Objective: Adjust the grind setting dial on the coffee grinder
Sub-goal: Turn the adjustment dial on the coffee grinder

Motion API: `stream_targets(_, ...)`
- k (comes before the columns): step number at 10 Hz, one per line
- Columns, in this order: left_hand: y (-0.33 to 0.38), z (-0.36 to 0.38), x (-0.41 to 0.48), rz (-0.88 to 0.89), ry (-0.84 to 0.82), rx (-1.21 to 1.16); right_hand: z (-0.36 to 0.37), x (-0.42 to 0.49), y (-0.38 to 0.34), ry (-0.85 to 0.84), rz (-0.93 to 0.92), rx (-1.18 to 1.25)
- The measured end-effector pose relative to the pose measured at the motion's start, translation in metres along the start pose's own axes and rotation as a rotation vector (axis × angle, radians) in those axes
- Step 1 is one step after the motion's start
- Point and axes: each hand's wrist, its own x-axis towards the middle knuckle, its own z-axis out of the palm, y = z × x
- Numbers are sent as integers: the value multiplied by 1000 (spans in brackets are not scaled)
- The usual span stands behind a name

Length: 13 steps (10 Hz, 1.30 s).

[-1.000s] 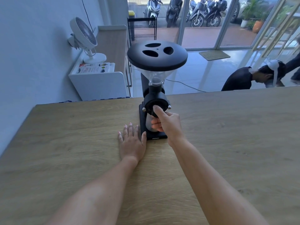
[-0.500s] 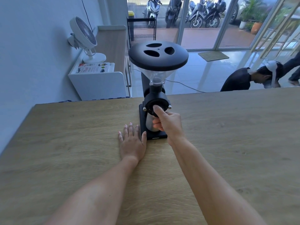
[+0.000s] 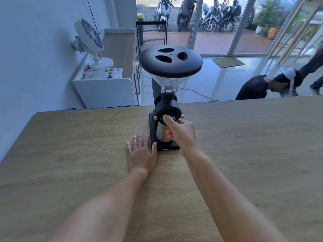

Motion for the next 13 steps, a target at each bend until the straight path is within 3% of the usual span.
stream_targets(6,-1,0,0,1,-7,0,-1,-1,0,7,-14,-32)
stream_targets(9,-1,0,0,1,3,-6,-3,-3,-6,-105,74,-52)
stream_targets(11,-2,1,1,0,1,5,-6,-2,4,-253,127,96)
stream_targets(13,-2,1,1,-5,4,9,-5,-2,8,-278,143,165)
